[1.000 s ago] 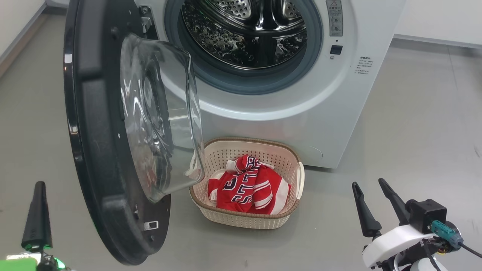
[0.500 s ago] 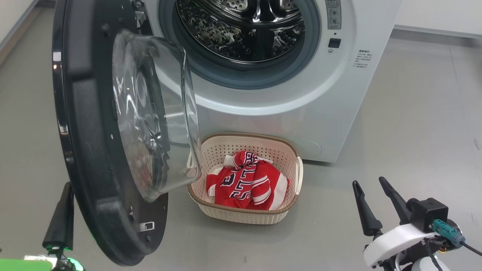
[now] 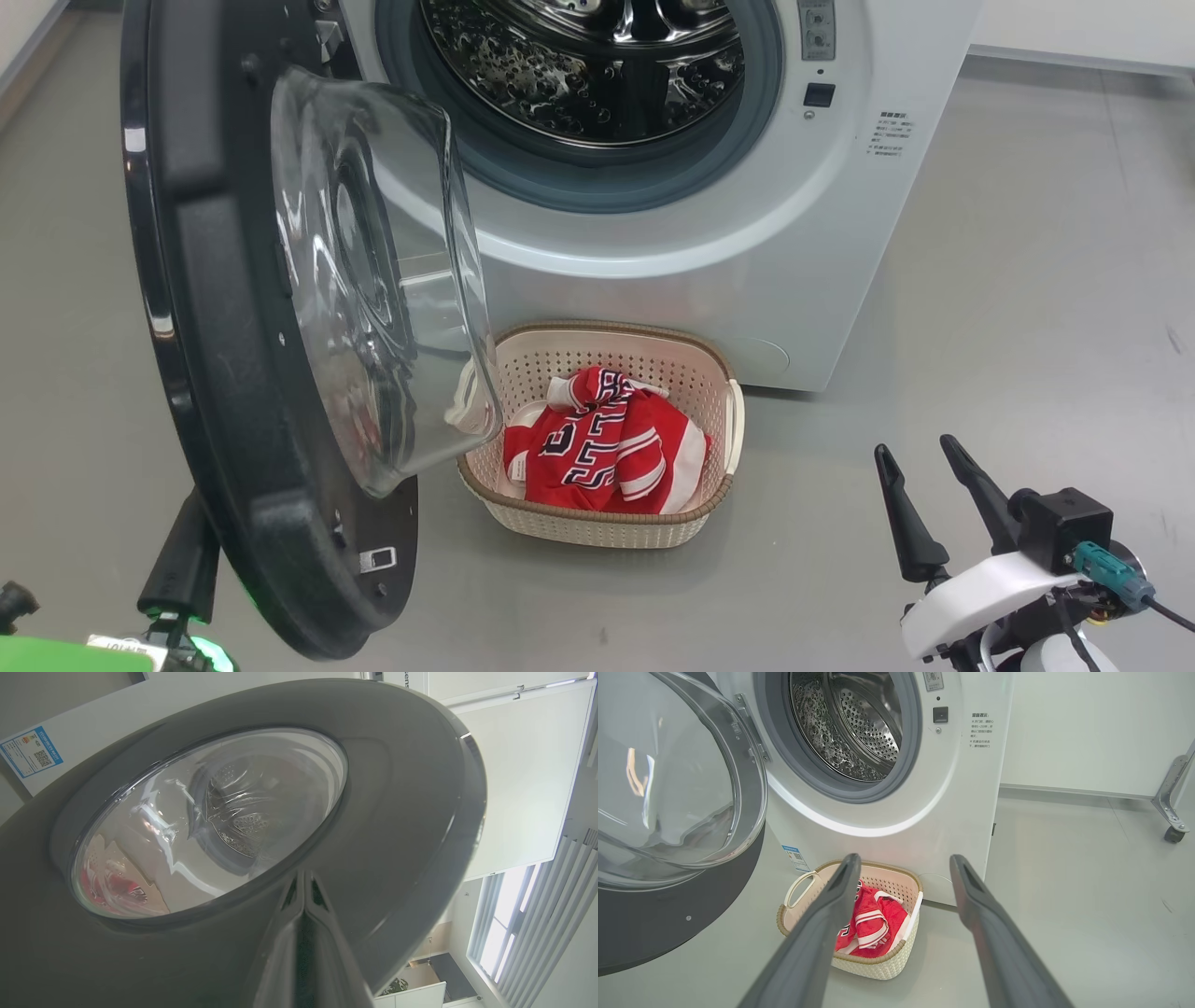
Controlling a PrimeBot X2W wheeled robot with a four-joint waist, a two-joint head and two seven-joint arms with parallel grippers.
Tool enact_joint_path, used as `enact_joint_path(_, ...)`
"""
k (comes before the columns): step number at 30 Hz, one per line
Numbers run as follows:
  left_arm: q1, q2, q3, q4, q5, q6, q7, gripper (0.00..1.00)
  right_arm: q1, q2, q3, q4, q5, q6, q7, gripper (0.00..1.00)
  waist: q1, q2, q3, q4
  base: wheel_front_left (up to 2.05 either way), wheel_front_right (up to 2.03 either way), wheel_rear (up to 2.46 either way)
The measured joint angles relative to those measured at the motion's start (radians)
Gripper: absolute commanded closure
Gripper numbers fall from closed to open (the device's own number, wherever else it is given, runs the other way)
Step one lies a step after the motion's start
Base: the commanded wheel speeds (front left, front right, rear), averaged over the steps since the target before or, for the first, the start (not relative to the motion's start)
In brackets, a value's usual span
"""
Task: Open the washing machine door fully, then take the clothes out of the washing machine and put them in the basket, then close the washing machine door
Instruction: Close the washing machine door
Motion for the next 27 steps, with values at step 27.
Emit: enact_joint_path(27,0.012,0.0,-0.073,-0.023,-0.014,0.0,0.039,1.0,-0.026,0.003,0.012,0.009,0.0,0.001,0.0,0.0,0.0,0.0,0.009,-0.086,0.0,0.0,0.0)
